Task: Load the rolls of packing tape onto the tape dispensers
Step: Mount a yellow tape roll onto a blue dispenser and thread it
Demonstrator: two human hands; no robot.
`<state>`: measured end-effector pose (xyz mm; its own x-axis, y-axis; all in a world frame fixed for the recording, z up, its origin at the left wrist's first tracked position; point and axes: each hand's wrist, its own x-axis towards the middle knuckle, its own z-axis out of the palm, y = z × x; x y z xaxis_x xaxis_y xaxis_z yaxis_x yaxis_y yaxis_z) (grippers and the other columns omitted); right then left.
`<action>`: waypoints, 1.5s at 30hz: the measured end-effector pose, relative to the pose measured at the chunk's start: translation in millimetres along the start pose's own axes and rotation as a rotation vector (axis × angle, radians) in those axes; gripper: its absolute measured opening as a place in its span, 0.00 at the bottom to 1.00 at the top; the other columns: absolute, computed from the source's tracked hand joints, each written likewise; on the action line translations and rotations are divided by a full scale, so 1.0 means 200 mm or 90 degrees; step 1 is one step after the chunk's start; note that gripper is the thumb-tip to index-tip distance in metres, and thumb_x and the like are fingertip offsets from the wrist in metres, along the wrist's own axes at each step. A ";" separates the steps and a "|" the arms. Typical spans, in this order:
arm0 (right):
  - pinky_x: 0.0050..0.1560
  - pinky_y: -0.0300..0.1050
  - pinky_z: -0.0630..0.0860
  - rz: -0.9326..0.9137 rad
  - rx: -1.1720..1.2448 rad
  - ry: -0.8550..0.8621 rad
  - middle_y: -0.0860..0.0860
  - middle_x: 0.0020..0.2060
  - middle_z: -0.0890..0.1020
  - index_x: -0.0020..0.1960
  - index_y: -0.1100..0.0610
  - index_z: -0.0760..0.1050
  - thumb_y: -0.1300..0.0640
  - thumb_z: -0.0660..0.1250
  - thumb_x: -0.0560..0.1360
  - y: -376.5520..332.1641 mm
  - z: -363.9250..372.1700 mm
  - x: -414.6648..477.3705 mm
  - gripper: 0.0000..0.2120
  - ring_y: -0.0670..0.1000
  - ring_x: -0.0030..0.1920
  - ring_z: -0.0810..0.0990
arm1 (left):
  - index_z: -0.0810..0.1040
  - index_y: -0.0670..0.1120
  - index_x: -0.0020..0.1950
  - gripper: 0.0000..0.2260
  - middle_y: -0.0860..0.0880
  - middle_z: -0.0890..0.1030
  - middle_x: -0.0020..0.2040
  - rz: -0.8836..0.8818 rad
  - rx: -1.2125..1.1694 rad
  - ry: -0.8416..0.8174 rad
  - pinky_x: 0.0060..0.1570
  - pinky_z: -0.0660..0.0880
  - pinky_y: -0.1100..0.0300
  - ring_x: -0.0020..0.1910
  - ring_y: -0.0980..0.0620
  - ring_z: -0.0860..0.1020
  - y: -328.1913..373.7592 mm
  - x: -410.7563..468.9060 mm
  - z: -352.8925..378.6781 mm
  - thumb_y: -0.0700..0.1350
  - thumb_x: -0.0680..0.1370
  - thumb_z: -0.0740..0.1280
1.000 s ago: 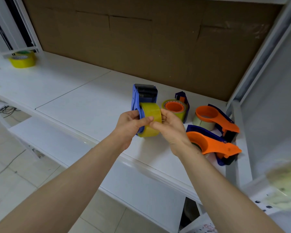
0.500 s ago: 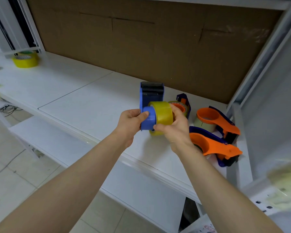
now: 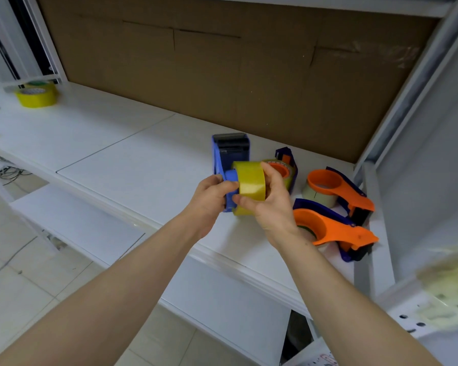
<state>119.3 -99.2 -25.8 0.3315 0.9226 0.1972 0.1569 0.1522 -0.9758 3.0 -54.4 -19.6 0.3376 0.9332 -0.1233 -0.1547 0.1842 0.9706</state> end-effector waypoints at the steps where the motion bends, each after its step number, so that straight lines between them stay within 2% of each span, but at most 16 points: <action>1: 0.42 0.32 0.78 0.004 0.005 -0.006 0.41 0.50 0.75 0.62 0.46 0.65 0.67 0.76 0.65 0.00 0.00 0.00 0.33 0.42 0.51 0.76 | 0.75 0.37 0.59 0.13 0.40 0.80 0.50 0.004 -0.012 -0.007 0.50 0.77 0.51 0.47 0.44 0.79 0.00 0.00 0.00 0.37 0.75 0.66; 4: 0.46 0.33 0.77 0.027 -0.049 -0.037 0.48 0.55 0.74 0.65 0.51 0.66 0.62 0.76 0.65 -0.01 -0.03 0.03 0.33 0.44 0.53 0.76 | 0.75 0.37 0.61 0.17 0.40 0.82 0.54 0.007 -0.010 -0.005 0.54 0.78 0.51 0.50 0.43 0.81 0.00 -0.01 -0.02 0.38 0.73 0.70; 7: 0.49 0.32 0.72 0.019 -0.147 -0.027 0.52 0.60 0.73 0.65 0.54 0.71 0.57 0.75 0.68 -0.04 -0.07 0.10 0.27 0.48 0.58 0.74 | 0.77 0.38 0.57 0.14 0.39 0.82 0.53 0.008 0.020 0.035 0.56 0.77 0.47 0.50 0.41 0.81 0.00 0.01 -0.04 0.37 0.72 0.71; 9: 0.53 0.36 0.73 -0.042 -0.207 -0.026 0.51 0.57 0.73 0.65 0.56 0.72 0.58 0.74 0.69 -0.08 -0.10 0.14 0.25 0.48 0.56 0.74 | 0.78 0.39 0.54 0.11 0.41 0.82 0.50 0.017 0.042 0.034 0.55 0.76 0.47 0.48 0.42 0.80 0.01 0.01 -0.04 0.37 0.72 0.70; 11: 0.56 0.44 0.76 -0.110 -0.266 -0.063 0.50 0.50 0.75 0.61 0.58 0.77 0.60 0.73 0.70 -0.11 -0.12 0.18 0.19 0.48 0.52 0.76 | 0.78 0.40 0.54 0.11 0.43 0.82 0.48 0.021 0.068 0.030 0.54 0.76 0.48 0.47 0.43 0.80 0.01 0.01 -0.03 0.36 0.73 0.70; 14: 0.49 0.50 0.76 -0.200 -0.376 -0.108 0.51 0.43 0.78 0.50 0.60 0.82 0.60 0.70 0.73 -0.13 -0.11 0.20 0.07 0.50 0.45 0.77 | 0.78 0.41 0.53 0.10 0.44 0.81 0.47 0.022 0.094 0.040 0.52 0.76 0.50 0.47 0.44 0.79 0.01 0.01 -0.03 0.38 0.73 0.69; 17: 0.46 0.48 0.72 -0.274 -0.547 -0.074 0.56 0.49 0.78 0.50 0.61 0.78 0.57 0.63 0.78 -0.10 -0.08 0.17 0.09 0.54 0.49 0.76 | 0.77 0.45 0.49 0.07 0.47 0.80 0.44 0.028 0.101 0.043 0.45 0.75 0.56 0.44 0.47 0.78 0.00 0.01 -0.03 0.38 0.73 0.69; 19: 0.46 0.47 0.70 -0.276 -0.594 -0.053 0.56 0.52 0.77 0.52 0.60 0.76 0.56 0.60 0.79 -0.09 -0.06 0.16 0.10 0.55 0.52 0.75 | 0.77 0.46 0.48 0.06 0.48 0.80 0.43 0.029 0.102 0.048 0.44 0.75 0.58 0.44 0.47 0.78 -0.01 0.01 -0.03 0.38 0.73 0.69; 22: 0.50 0.46 0.71 -0.245 -0.527 -0.078 0.56 0.53 0.77 0.54 0.61 0.76 0.57 0.59 0.80 -0.11 -0.08 0.18 0.10 0.54 0.52 0.76 | 0.77 0.46 0.48 0.05 0.46 0.80 0.44 0.028 0.089 0.050 0.46 0.75 0.56 0.46 0.46 0.78 -0.01 0.02 -0.04 0.38 0.74 0.68; 25: 0.54 0.44 0.74 -0.231 -0.450 -0.127 0.54 0.53 0.77 0.57 0.60 0.77 0.56 0.66 0.76 -0.12 -0.10 0.18 0.12 0.49 0.52 0.76 | 0.77 0.46 0.47 0.05 0.45 0.80 0.45 0.027 0.076 0.046 0.49 0.75 0.53 0.46 0.45 0.78 -0.01 0.02 -0.04 0.38 0.74 0.68; 28: 0.48 0.50 0.75 -0.279 -0.492 -0.112 0.55 0.49 0.78 0.50 0.61 0.78 0.57 0.67 0.75 -0.11 -0.09 0.16 0.07 0.53 0.49 0.77 | 0.78 0.45 0.49 0.06 0.44 0.80 0.47 0.027 0.082 0.047 0.53 0.75 0.49 0.48 0.44 0.78 -0.02 0.02 -0.04 0.38 0.74 0.69; 30: 0.46 0.47 0.73 -0.287 -0.564 -0.084 0.55 0.50 0.77 0.49 0.60 0.76 0.56 0.63 0.77 -0.10 -0.06 0.16 0.07 0.53 0.50 0.75 | 0.78 0.45 0.50 0.06 0.43 0.80 0.48 0.025 0.087 0.048 0.54 0.76 0.49 0.48 0.44 0.78 -0.02 0.03 -0.04 0.39 0.74 0.69; 32: 0.44 0.42 0.66 -0.286 -0.620 -0.064 0.54 0.51 0.76 0.51 0.59 0.74 0.55 0.60 0.79 -0.09 -0.05 0.16 0.08 0.53 0.52 0.74 | 0.77 0.44 0.51 0.07 0.43 0.81 0.49 0.027 0.091 0.044 0.54 0.76 0.49 0.49 0.44 0.79 -0.02 0.02 -0.03 0.38 0.74 0.68; 35: 0.43 0.40 0.62 -0.252 -0.612 -0.036 0.54 0.53 0.76 0.53 0.59 0.73 0.56 0.58 0.80 -0.11 -0.06 0.18 0.09 0.53 0.53 0.74 | 0.77 0.43 0.53 0.08 0.43 0.80 0.49 0.033 0.100 0.035 0.51 0.76 0.52 0.48 0.45 0.78 -0.02 0.02 -0.03 0.38 0.74 0.68; 41: 0.45 0.43 0.67 -0.202 -0.541 -0.040 0.55 0.54 0.77 0.54 0.59 0.73 0.55 0.57 0.80 -0.12 -0.08 0.19 0.10 0.54 0.52 0.76 | 0.77 0.45 0.51 0.07 0.43 0.80 0.49 0.029 0.104 0.038 0.54 0.76 0.49 0.49 0.44 0.78 -0.02 0.02 -0.03 0.38 0.74 0.68; 45: 0.46 0.45 0.70 -0.185 -0.492 -0.039 0.55 0.52 0.78 0.53 0.60 0.74 0.55 0.58 0.80 -0.10 -0.08 0.19 0.10 0.53 0.51 0.75 | 0.77 0.43 0.53 0.09 0.44 0.80 0.48 0.036 0.104 0.037 0.48 0.76 0.55 0.47 0.46 0.78 -0.02 0.02 -0.02 0.37 0.74 0.68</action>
<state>144.3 -73.3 3.6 0.1312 0.9052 0.4042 0.8311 0.1219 -0.5427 0.7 -49.3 -25.2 0.2776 0.9578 -0.0748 -0.0181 0.0831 0.9964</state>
